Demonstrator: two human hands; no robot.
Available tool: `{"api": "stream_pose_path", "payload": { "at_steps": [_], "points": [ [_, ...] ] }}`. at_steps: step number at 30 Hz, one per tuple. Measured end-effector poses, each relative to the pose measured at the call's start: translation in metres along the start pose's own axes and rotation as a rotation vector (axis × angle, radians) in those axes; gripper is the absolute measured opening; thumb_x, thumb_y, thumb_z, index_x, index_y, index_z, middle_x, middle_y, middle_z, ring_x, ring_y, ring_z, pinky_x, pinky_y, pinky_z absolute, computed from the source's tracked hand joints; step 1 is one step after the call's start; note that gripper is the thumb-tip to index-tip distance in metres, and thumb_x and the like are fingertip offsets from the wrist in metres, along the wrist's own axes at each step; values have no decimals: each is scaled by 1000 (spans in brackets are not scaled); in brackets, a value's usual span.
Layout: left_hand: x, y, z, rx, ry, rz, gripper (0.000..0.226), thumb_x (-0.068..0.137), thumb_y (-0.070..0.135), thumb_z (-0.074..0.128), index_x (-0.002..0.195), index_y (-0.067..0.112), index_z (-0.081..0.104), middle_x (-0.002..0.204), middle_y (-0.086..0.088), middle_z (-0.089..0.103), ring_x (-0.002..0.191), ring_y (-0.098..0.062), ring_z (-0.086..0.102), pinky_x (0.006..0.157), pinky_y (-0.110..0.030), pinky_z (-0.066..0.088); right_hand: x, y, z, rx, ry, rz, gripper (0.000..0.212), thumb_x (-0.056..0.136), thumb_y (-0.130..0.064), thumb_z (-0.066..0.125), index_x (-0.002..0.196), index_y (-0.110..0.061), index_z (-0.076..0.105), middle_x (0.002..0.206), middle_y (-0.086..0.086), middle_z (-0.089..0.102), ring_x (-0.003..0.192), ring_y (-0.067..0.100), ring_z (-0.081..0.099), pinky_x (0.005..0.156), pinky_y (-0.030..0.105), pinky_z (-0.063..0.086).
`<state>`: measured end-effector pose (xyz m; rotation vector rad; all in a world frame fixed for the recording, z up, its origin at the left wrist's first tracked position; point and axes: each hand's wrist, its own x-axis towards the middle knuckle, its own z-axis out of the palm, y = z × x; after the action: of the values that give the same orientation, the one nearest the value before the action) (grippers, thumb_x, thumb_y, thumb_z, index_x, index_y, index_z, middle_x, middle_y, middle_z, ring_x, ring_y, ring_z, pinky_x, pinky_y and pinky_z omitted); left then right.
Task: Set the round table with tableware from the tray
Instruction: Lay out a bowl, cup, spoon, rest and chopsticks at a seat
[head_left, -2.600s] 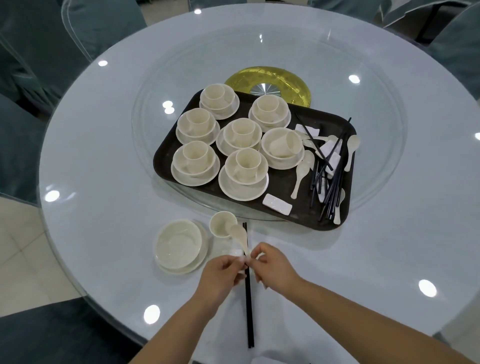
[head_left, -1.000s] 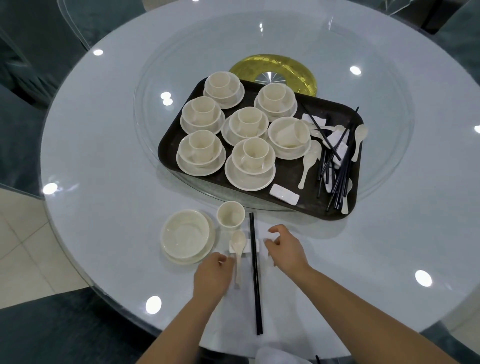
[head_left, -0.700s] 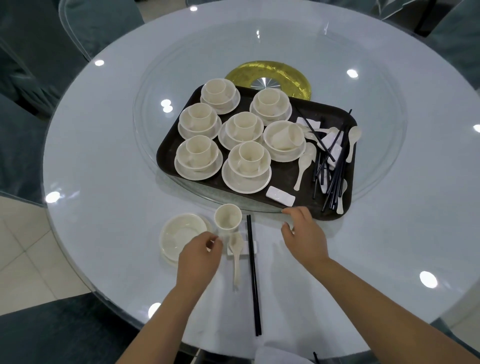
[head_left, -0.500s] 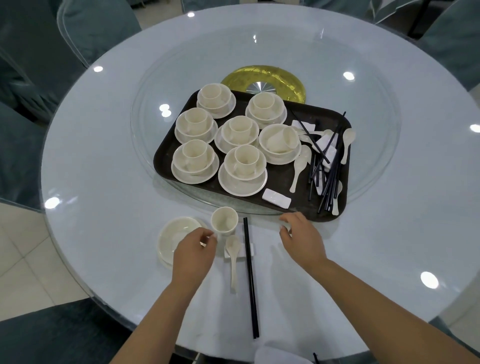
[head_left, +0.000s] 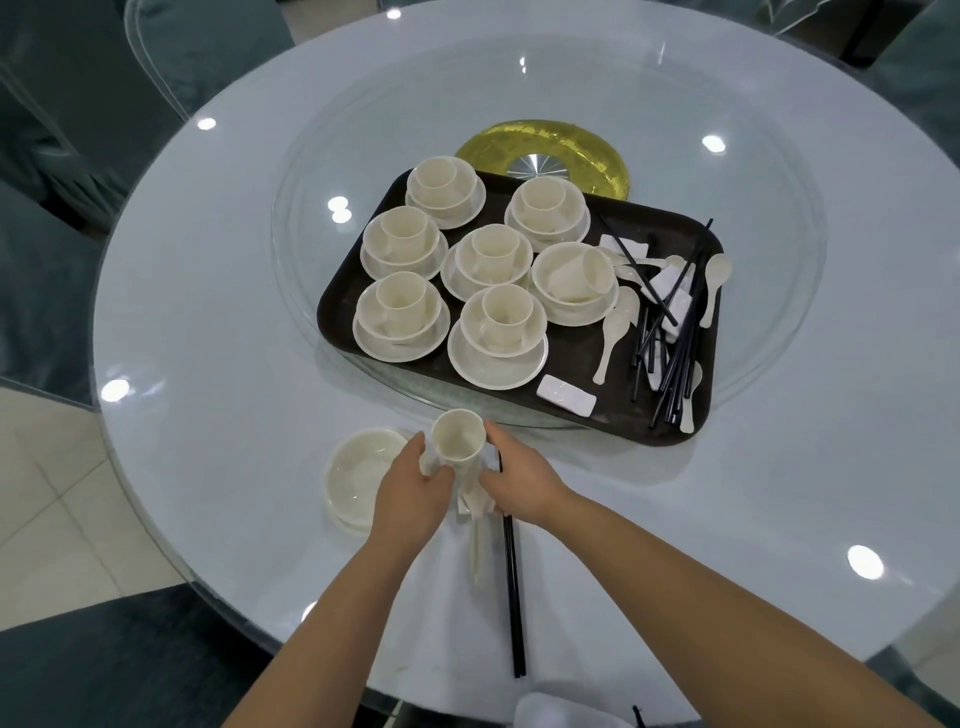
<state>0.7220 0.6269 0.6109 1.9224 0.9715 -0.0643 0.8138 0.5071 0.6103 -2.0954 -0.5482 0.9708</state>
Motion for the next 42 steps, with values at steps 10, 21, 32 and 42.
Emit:
{"api": "stream_pose_path", "payload": {
  "at_steps": [10,21,32,42],
  "points": [
    [-1,-3,-9,-27,13,68,17,94,32,55,95,46,45,81,21,61,78,0,60,61,-14,37,3,-8,15,-35,-25,-4,62,86,-17,48,142,-36,34,118,-1,60,93,24,62,82,47,55],
    [-1,-15,-13,-60,58,7,31,92,27,58,122,26,51,103,18,57,92,-9,60,75,-24,46,3,8,18,39,98,70,64,89,-19,49,148,-35,30,138,-10,48,119,18,54,97,40,50],
    [-19,-36,13,70,-210,-134,48,93,25,54,139,16,45,132,0,52,115,-17,54,93,-26,40,-11,60,19,26,203,300,46,95,-21,52,140,-22,46,109,1,54,87,23,64,80,36,55],
    [-18,-26,30,-4,-237,-119,17,89,11,50,91,-4,58,93,-19,57,79,-20,51,71,-29,38,-19,64,35,71,105,238,57,94,-10,52,147,-23,39,93,11,66,86,25,64,83,39,56]
  ]
}}
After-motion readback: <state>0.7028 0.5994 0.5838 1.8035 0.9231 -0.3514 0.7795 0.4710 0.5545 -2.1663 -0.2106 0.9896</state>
